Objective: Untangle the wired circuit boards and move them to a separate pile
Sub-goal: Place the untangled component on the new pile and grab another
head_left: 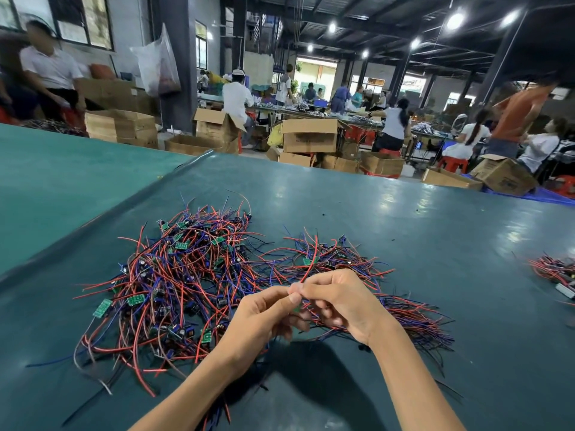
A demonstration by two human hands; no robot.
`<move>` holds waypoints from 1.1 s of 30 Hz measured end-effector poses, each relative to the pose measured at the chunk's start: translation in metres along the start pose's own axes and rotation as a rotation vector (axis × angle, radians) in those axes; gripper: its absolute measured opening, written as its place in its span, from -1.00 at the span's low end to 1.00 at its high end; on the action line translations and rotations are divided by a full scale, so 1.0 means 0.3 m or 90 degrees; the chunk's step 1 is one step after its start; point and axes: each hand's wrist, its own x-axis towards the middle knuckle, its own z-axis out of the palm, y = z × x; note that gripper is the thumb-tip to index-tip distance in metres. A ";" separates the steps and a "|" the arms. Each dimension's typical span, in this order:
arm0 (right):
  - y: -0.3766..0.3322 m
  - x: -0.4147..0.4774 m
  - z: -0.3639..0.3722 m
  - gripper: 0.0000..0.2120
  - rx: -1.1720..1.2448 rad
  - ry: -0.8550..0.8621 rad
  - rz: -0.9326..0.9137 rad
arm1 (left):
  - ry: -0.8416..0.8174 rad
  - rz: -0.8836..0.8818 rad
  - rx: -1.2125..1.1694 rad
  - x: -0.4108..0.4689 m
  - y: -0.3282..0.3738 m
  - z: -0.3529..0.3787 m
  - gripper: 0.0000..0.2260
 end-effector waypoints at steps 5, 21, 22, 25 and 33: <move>0.017 -0.002 0.006 -0.86 0.025 0.015 0.003 | 0.025 0.037 0.089 0.006 -0.027 -0.018 -0.65; 0.030 0.010 0.038 -0.44 0.028 0.012 -0.041 | 0.116 0.003 -0.068 0.022 -0.022 -0.012 -0.87; 0.032 0.011 0.041 -0.46 0.040 0.024 -0.040 | 0.119 0.011 -0.061 0.022 -0.022 -0.013 -0.87; 0.035 0.018 0.043 -0.60 0.093 0.067 -0.042 | 0.139 0.042 -0.021 0.022 -0.028 -0.020 -0.85; 0.010 0.073 0.052 -0.71 0.133 0.196 -0.027 | 0.146 0.069 0.038 0.028 -0.043 -0.041 -0.75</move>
